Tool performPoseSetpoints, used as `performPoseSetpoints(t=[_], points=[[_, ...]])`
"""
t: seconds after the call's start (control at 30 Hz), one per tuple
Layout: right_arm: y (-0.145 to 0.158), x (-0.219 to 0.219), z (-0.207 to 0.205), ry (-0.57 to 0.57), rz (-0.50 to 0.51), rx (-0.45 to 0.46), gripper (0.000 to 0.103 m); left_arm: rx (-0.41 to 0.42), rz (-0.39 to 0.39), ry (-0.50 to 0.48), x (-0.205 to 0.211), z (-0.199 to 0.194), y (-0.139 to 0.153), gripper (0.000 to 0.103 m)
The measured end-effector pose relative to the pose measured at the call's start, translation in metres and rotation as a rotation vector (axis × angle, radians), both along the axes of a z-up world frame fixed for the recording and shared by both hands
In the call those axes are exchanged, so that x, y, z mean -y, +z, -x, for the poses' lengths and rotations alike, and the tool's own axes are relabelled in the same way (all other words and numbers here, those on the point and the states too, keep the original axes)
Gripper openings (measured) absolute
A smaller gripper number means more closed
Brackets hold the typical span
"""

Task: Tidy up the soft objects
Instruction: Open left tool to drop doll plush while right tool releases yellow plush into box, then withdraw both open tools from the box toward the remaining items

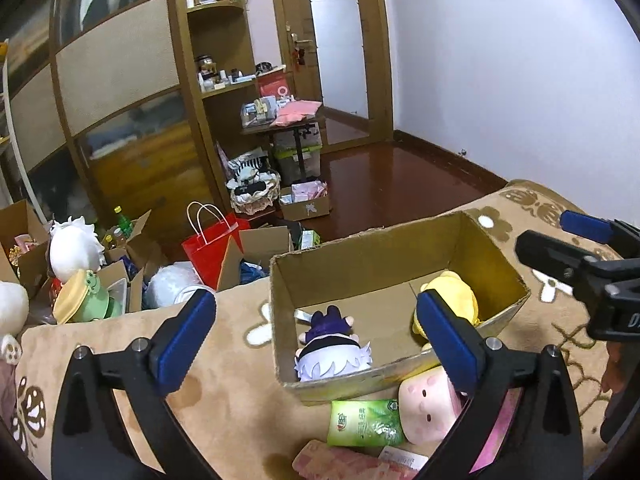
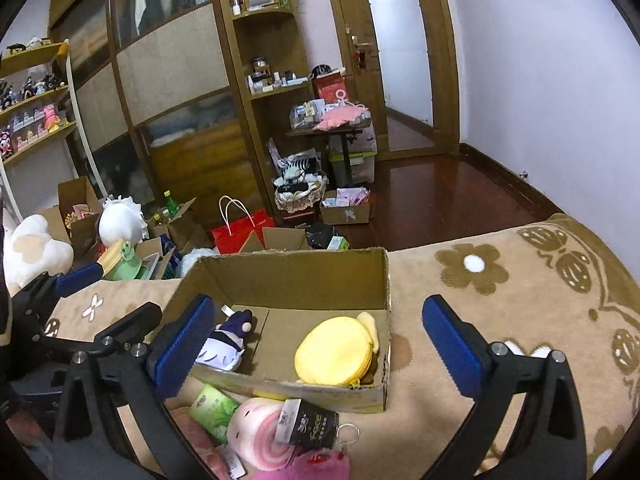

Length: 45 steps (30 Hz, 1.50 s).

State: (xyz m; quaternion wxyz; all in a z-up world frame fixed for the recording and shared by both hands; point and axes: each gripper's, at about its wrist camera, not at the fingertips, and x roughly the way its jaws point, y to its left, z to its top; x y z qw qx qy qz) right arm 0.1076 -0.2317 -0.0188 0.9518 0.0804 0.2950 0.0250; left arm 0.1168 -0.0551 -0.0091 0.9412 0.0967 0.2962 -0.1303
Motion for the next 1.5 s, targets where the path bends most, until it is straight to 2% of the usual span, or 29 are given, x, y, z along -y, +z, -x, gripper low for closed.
performPoseSetpoints(t=[0.2, 0.6, 0.97, 1.07, 1.5], points=[[0.016, -0.001, 0.025, -0.018, 0.009, 0.025, 0.103, -0.009, 0.034, 0.018, -0.014, 0.018, 0.015, 0.101], [0.023, -0.008, 0.056, -0.031, -0.013, 0.012, 0.103, -0.032, -0.032, -0.011, -0.017, 0.054, 0.019, 0.101], [0.009, -0.008, 0.065, -0.037, -0.007, -0.004, 0.103, -0.097, -0.058, -0.005, -0.015, 0.058, -0.01, 0.101], [-0.001, -0.007, 0.06, -0.039, 0.003, -0.024, 0.103, -0.112, -0.078, -0.002, -0.013, 0.052, -0.02, 0.101], [-0.044, -0.005, 0.039, -0.024, -0.027, -0.104, 0.103, -0.214, -0.08, 0.012, -0.015, 0.028, -0.056, 0.101]])
